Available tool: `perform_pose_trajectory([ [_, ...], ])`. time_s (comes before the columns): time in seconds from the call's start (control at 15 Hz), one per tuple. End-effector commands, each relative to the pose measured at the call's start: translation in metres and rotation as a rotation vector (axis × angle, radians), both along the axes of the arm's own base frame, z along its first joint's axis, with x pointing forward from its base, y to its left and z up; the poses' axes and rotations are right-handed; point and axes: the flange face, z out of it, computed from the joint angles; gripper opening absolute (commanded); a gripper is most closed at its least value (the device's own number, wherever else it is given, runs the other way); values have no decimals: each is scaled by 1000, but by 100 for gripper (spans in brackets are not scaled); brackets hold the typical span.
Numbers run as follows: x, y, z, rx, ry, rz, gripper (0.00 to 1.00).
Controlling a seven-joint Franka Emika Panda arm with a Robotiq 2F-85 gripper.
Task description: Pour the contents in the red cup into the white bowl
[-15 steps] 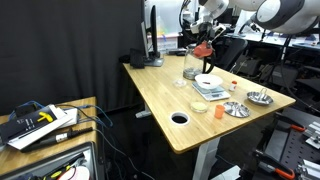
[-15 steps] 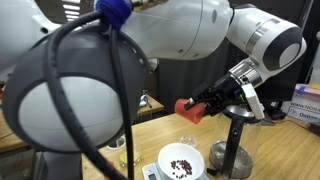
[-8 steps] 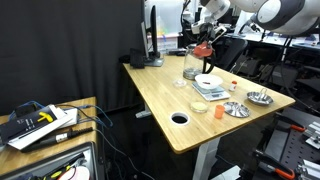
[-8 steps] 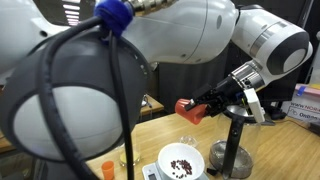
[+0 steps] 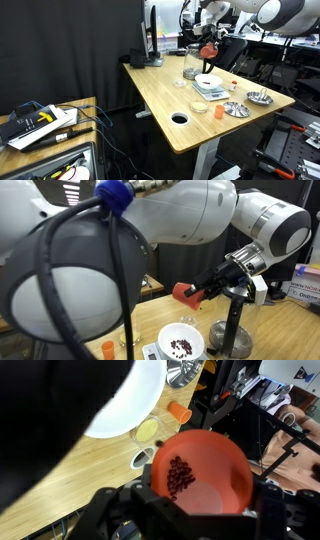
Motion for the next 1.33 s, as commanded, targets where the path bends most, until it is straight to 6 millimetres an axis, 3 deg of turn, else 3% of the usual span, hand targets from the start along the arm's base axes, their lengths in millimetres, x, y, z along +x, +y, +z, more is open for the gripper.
perform_pose_trajectory([
  [0.0,-7,2,0,53,-13,93,55],
  [0.2,-4,5,2,38,-5,72,55],
  [0.27,-4,-1,1,25,-11,49,80],
  [1.27,-3,1,1,24,-10,50,80],
])
